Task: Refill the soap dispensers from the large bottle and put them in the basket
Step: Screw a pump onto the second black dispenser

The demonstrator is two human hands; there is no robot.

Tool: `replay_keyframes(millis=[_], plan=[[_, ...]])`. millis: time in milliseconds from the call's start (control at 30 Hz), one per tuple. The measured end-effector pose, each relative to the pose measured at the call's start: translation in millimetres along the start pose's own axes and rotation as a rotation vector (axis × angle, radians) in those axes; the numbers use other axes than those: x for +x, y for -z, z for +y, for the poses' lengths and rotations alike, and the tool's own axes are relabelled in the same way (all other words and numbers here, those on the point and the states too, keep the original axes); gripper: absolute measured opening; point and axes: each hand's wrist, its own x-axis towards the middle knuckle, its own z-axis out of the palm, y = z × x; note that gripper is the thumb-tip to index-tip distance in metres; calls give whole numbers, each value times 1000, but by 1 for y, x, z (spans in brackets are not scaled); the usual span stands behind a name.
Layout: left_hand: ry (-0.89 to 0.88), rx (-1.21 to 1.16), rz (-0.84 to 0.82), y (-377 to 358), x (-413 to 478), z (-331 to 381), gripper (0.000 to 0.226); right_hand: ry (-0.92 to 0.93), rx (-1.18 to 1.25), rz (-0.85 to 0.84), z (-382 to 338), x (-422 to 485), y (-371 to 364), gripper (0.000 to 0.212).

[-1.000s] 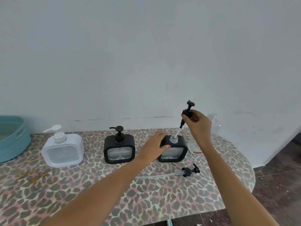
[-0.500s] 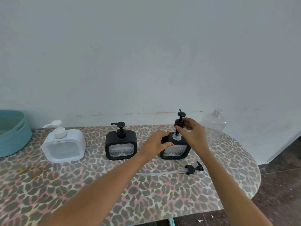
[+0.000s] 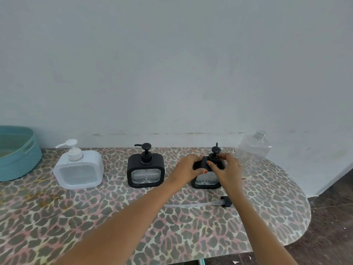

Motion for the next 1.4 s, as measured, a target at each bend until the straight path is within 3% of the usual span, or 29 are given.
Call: replay_keyframes(millis=[133,233,333,500,600,800,1100,1267,1400], plan=[[-2,-8,4,1,0,0,52,-17,114,-126,-5,5,1,48],[-6,-9,6,1,0,-1,51,-44,172,-231,-6,10,2,32],[-13,0,1,0,-1,1,51,-54,134,-192,-5,11,2,26],[-19,6,7,0,-2,1,50,-97,99,-78,-12,13,-4,40],[-26,19,2,-1,-1,0,47,-116,91,-124,-14,13,-5,43],[-25,2,19,-1,0,-1,52,-172,303,-271,-5,8,7,37],[-24,14,17,-2,0,-3,55,-154,151,-121,-10,11,-5,46],[-28,6,22,-3,1,-3,53,-153,281,-275,-9,9,6,25],[-34,-5,24,-3,0,-3,51,-158,270,-238,-5,8,8,24]])
